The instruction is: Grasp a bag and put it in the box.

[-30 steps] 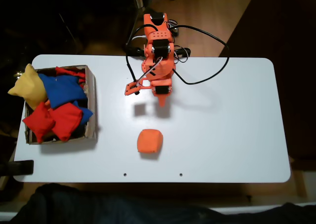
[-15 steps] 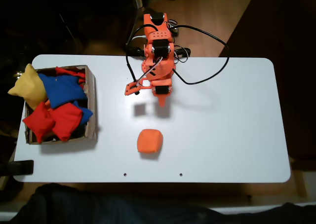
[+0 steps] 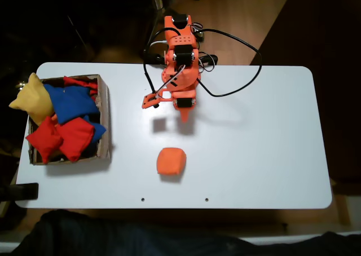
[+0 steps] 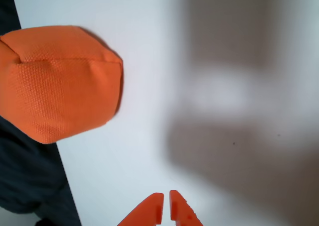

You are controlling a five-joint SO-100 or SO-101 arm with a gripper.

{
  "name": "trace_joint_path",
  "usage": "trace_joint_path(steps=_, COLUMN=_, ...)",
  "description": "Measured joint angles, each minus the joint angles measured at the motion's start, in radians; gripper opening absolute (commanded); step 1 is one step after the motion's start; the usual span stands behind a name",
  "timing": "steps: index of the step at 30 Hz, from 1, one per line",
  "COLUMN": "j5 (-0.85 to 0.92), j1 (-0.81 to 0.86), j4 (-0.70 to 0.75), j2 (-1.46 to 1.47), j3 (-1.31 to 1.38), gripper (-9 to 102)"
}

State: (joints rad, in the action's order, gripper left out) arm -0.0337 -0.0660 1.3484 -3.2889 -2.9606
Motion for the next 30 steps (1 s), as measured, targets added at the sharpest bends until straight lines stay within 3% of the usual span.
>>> trace_joint_path(steps=11, j5=-0.021, j1=0.0, j4=0.0, j2=0.021, j3=0.003, gripper=0)
trace_joint_path(steps=30, j5=-0.012, j1=-0.049, j4=0.012, j2=0.163, j3=0.313, gripper=0)
